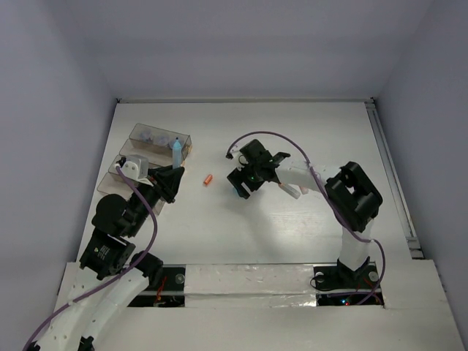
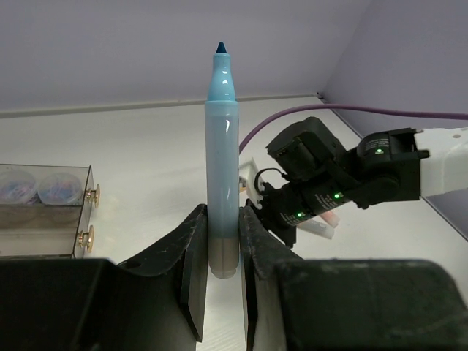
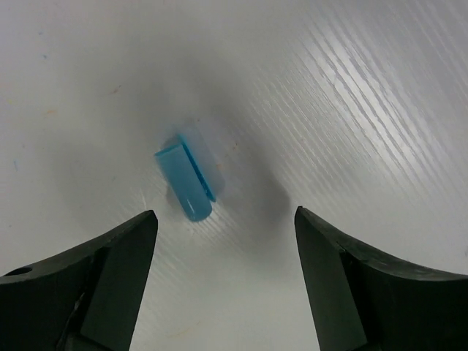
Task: Sort the stationery into containers
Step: Move the pen cap to the center of the board, then close the pen cap on the pen.
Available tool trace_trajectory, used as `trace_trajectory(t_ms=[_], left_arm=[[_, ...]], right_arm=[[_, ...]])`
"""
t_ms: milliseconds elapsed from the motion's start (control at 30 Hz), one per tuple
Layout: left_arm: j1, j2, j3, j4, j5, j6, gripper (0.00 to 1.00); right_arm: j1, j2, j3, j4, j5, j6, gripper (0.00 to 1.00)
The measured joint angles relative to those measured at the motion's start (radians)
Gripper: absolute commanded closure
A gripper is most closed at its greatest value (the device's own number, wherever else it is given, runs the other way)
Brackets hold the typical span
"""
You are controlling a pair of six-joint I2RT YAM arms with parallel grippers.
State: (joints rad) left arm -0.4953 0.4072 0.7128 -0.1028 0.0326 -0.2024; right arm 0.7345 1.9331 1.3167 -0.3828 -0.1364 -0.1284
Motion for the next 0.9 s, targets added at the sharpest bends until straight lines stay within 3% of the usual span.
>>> trace_trajectory(t_ms=[200, 333, 533, 900], left_arm=[[0.000, 0.000, 0.000, 0.000, 0.000, 0.000, 1.00], [0.000, 0.000, 0.000, 0.000, 0.001, 0.000, 1.00], [0.000, -0.006, 0.000, 0.000, 0.001, 0.000, 1.00], [0.007, -0.012, 0.000, 0.000, 0.001, 0.000, 1.00]], right_arm=[[0.035, -0.175, -0.127, 0.067, 0.010, 0.166, 0.25], [0.065, -0.262, -0.239, 0.188, -0.085, 0.337, 0.27], [0.091, -0.209, -0.299, 0.301, -0.155, 0.515, 0.24], [0.076, -0.130, -0.280, 0.339, -0.036, 0.621, 0.22]])
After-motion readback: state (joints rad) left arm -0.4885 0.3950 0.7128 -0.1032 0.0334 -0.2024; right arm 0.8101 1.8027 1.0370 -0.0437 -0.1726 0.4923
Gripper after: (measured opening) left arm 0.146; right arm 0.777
